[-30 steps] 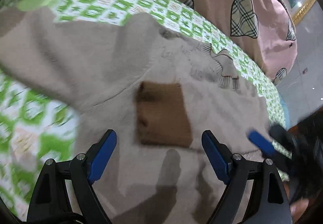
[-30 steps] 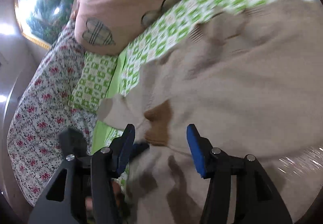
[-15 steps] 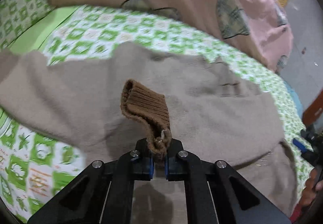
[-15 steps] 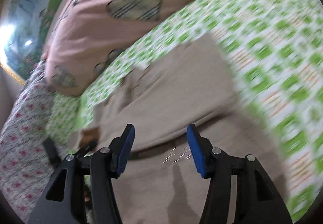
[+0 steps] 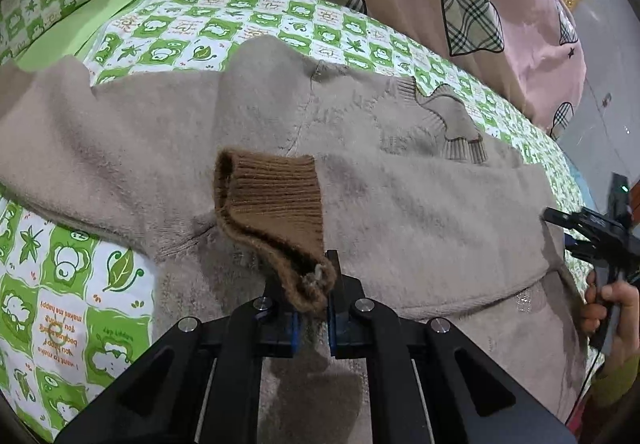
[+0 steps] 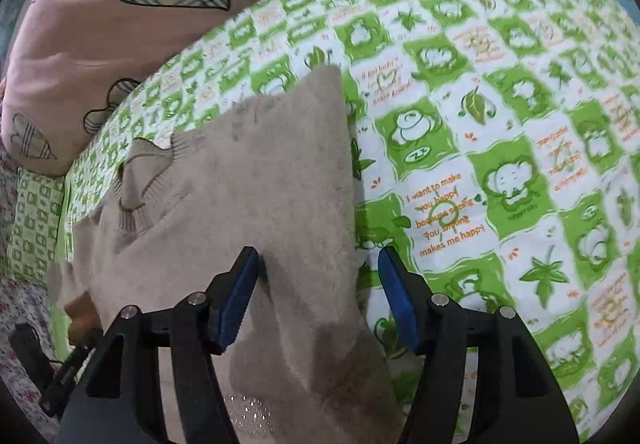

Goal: Fold small clothes
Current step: 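Grasp the other brown cuff with the left gripper while the right gripper lays its sleeve across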

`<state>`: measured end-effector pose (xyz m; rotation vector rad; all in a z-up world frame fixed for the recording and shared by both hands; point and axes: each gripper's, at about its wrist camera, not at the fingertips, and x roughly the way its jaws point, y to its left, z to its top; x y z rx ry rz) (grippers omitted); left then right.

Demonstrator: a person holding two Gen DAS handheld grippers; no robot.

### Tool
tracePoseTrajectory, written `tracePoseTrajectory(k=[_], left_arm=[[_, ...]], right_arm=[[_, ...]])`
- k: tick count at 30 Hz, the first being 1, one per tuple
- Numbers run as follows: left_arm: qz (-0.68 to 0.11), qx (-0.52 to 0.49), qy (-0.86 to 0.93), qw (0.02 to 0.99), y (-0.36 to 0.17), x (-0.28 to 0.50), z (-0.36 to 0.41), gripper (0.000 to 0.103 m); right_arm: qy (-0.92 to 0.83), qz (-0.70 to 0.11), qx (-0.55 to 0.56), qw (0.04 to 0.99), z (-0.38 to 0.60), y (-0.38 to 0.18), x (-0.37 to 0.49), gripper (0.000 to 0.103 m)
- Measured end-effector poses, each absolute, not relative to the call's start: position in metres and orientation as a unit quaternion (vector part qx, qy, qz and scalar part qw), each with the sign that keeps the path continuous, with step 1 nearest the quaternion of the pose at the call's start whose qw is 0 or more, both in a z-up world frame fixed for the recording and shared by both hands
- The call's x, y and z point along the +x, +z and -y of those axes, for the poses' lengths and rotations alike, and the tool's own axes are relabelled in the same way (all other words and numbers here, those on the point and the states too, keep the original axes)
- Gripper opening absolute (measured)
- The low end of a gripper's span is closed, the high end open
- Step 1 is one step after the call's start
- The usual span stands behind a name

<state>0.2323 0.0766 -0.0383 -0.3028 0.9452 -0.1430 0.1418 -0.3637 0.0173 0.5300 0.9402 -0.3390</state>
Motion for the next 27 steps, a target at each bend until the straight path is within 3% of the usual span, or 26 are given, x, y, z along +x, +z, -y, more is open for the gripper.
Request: tracePoseTrajectory(k=[3, 8, 11, 18, 24, 27], left_arm=[[-0.454, -0.153, -0.068, 0.875, -0.04, 0.233, -0.079, 0.008], [-0.452, -0.154, -0.068, 0.876, -0.038, 0.234, -0.078, 0.008], [-0.452, -0.16, -0.064, 0.875, -0.036, 0.237, -0.076, 0.008], [-0.454, -0.137, -0.092, 0.876, -0.031, 0.241, -0.049, 0.009], [-0.467, -0.117, -0.086, 0.872, -0.042, 0.242, -0.041, 0.01], [-0.464, -0.123, -0.085, 0.873, -0.04, 0.235, -0.051, 0.013]], right_arm=[[-0.152, -0.425, 0.227, 0.863, 0.35, 0.031, 0.113, 0.068], [-0.186, -0.479, 0.05, 0.857, 0.313, 0.019, 0.078, 0.07], [-0.183, -0.492, 0.006, 0.851, 0.307, 0.006, 0.085, 0.07], [-0.257, -0.44, 0.052, 0.859, 0.345, 0.02, 0.093, 0.07], [-0.237, -0.465, 0.086, 0.848, 0.364, 0.022, 0.06, 0.079], [-0.221, -0.441, 0.123, 0.861, 0.356, 0.039, 0.047, 0.081]])
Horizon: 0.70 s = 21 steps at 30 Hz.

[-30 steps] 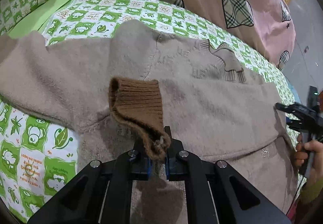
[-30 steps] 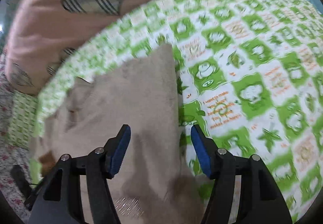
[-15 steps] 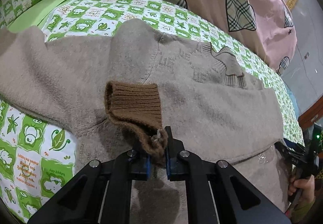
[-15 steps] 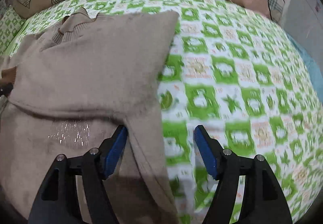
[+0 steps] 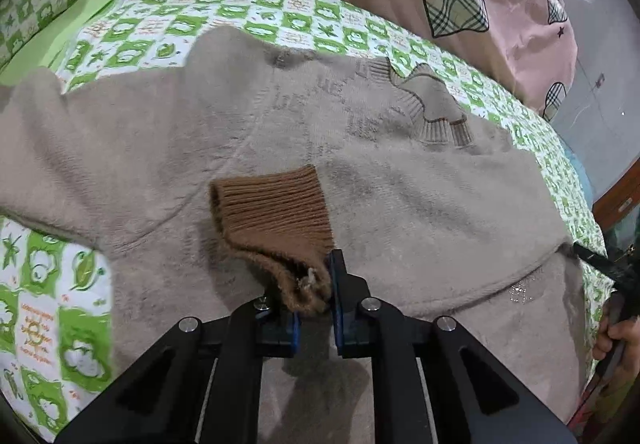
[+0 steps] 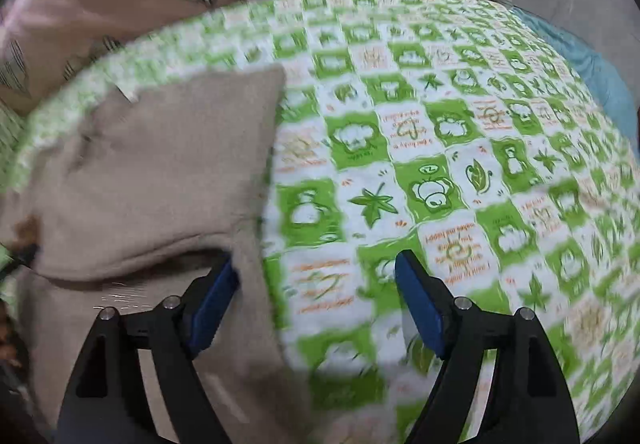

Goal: Fold small clothes
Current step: 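Grasp the other brown cuff with the left gripper while the right gripper lays its sleeve across, then carry the cuff with the left gripper across the sweater body and release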

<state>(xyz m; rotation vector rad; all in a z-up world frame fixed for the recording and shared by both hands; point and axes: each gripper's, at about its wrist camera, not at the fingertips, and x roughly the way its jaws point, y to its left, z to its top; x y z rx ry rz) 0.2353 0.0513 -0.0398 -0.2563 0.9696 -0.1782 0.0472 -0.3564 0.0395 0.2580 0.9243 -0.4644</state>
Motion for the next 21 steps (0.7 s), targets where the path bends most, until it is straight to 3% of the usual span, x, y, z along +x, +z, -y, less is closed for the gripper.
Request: tracePoseTrajectory(k=[5, 9, 10, 11, 19, 21], left_arm=[[-0.468, -0.123, -0.078, 0.872, -0.042, 0.234, -0.05, 0.013], [-0.468, -0.125, -0.077, 0.872, -0.04, 0.23, -0.059, 0.016], [-0.467, -0.126, -0.073, 0.872, -0.04, 0.227, -0.065, 0.017], [-0.465, -0.129, -0.068, 0.873, -0.038, 0.222, -0.074, 0.017], [-0.42, -0.209, 0.004, 0.883, -0.023, 0.168, -0.174, 0.022], [-0.408, -0.232, 0.038, 0.882, -0.021, 0.162, -0.209, 0.032]], right_arm=[[-0.149, -0.375, 0.137, 0.905, 0.321, 0.06, 0.076, 0.081], [-0.026, -0.411, 0.251, 0.876, 0.323, 0.024, 0.112, 0.081], [-0.069, -0.437, 0.246, 0.863, 0.326, 0.012, 0.113, 0.078], [-0.1, -0.433, 0.237, 0.864, 0.333, 0.009, 0.107, 0.069], [-0.08, -0.39, 0.236, 0.886, 0.298, 0.039, 0.058, 0.078], [-0.058, -0.39, 0.243, 0.886, 0.285, 0.036, 0.054, 0.078]])
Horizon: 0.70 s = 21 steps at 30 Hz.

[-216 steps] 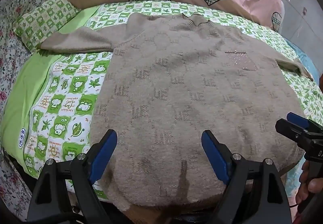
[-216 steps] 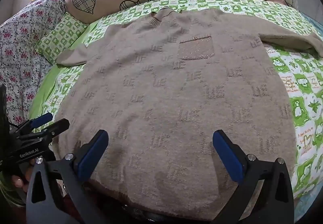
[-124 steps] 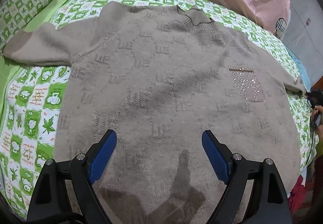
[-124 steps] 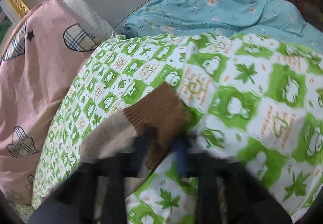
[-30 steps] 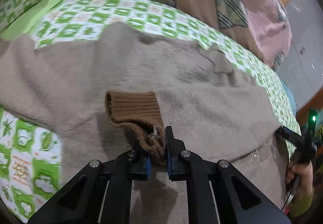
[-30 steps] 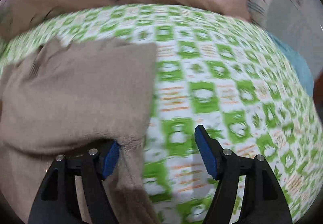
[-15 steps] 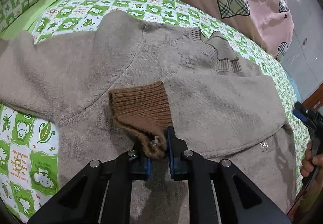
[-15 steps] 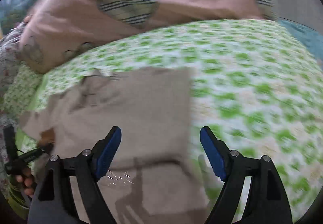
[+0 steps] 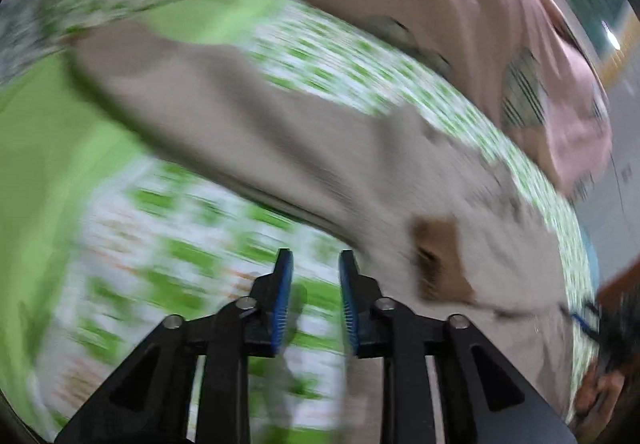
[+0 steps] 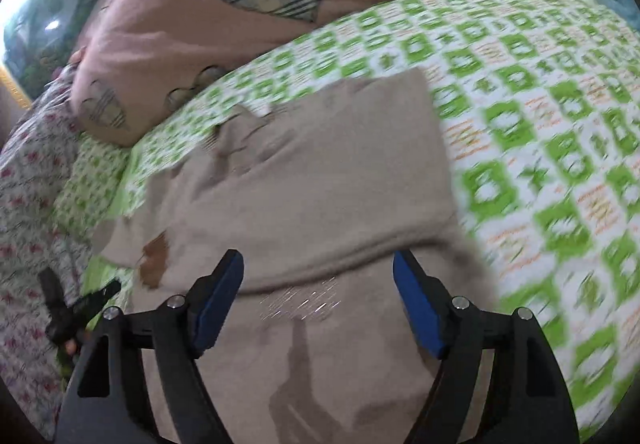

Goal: Fold small clothes
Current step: 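Carry the cuff with the left gripper across the sweater body and release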

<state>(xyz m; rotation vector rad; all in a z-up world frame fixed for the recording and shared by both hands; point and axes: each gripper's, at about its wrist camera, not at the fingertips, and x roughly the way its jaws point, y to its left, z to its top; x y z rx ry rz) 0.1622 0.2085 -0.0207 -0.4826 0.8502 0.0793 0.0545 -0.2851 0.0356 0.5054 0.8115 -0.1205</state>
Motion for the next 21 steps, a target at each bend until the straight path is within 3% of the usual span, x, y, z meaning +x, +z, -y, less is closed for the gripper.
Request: tracePoseTrajectory(k=[3, 5, 13, 14, 18, 21], left_arm=[[-0.388, -0.252, 0.105, 0.88, -0.013, 0.164, -0.266, 0.037], [-0.376, -0.267, 0.134, 0.877, -0.011, 0.171, -0.297, 0.054], [-0.341, -0.384, 0.167, 0.842, -0.037, 0.23, -0.414, 0.054], [-0.326, -0.406, 0.167, 0.837, -0.041, 0.235, -0.426, 0.049], [-0.306, -0.417, 0.169, 0.839, -0.041, 0.247, -0.439, 0.01], [-0.292, -0.379, 0.164, 0.863, -0.018, 0.243, -0.419, 0.006]], right_arm=[[-0.021, -0.389, 0.254, 0.886, 0.266, 0.028, 0.052, 0.078], [-0.01, -0.393, 0.255, 0.883, 0.25, 0.023, 0.054, 0.078], [0.004, -0.428, 0.263, 0.864, 0.218, 0.005, 0.054, 0.078], [0.003, -0.429, 0.263, 0.864, 0.217, 0.005, 0.052, 0.078], [-0.005, -0.429, 0.263, 0.864, 0.217, 0.007, 0.045, 0.078], [-0.007, -0.431, 0.263, 0.863, 0.218, 0.006, 0.04, 0.078]])
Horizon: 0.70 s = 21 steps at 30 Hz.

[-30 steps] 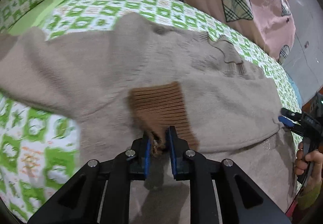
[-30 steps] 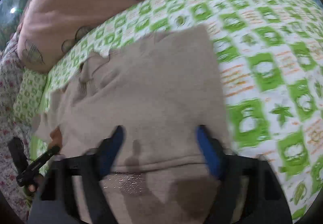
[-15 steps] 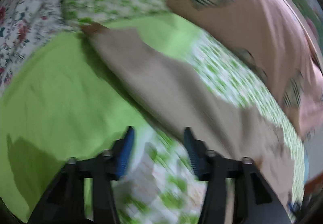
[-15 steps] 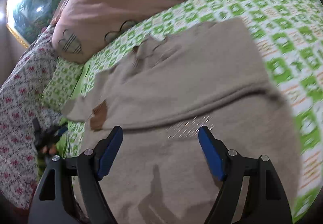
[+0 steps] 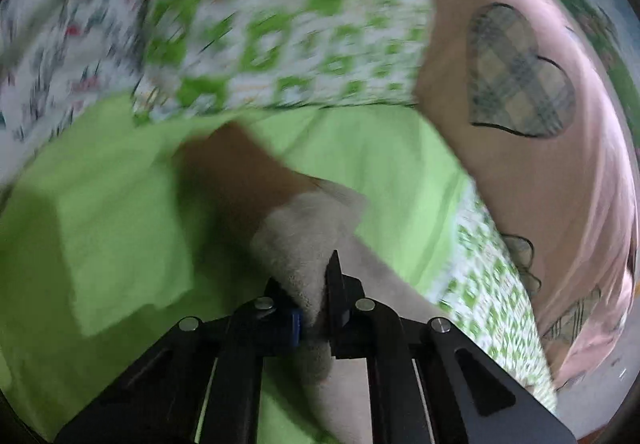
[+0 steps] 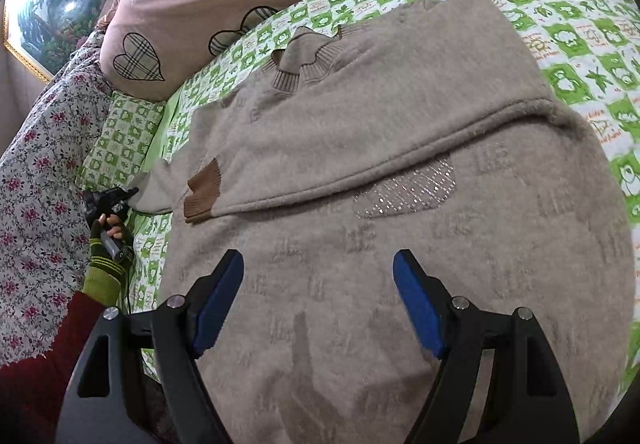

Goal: Fold small clothes
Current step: 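Carry the cuff with the left gripper across the sweater body and release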

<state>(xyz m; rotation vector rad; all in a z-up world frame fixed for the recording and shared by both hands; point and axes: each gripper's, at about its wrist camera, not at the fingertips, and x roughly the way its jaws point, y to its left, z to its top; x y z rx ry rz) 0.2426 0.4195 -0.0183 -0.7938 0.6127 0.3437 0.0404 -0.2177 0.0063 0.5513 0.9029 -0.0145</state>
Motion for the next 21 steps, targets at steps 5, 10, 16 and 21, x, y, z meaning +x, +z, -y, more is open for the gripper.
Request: tracePoseTrajectory(k=[5, 10, 16, 21], left_arm=[[-0.276, -0.299, 0.086, 0.909, 0.039, 0.234, -0.322, 0.006], [-0.277, -0.227, -0.017, 0.934, 0.072, 0.22, -0.194, 0.006], [-0.303, -0.168, -0.136, 0.928, 0.075, 0.219, -0.06, 0.006], [-0.356, -0.095, -0.181, 0.912, 0.041, 0.23, 0.036, 0.007]], right_arm=[[-0.006, -0.423, 0.273, 0.864, 0.219, 0.005, 0.035, 0.078], [0.004, -0.414, 0.284, 0.865, 0.219, 0.008, 0.029, 0.078], [-0.02, -0.39, 0.297, 0.872, 0.24, 0.017, 0.002, 0.078], [-0.045, -0.374, 0.317, 0.87, 0.261, 0.019, -0.017, 0.078]])
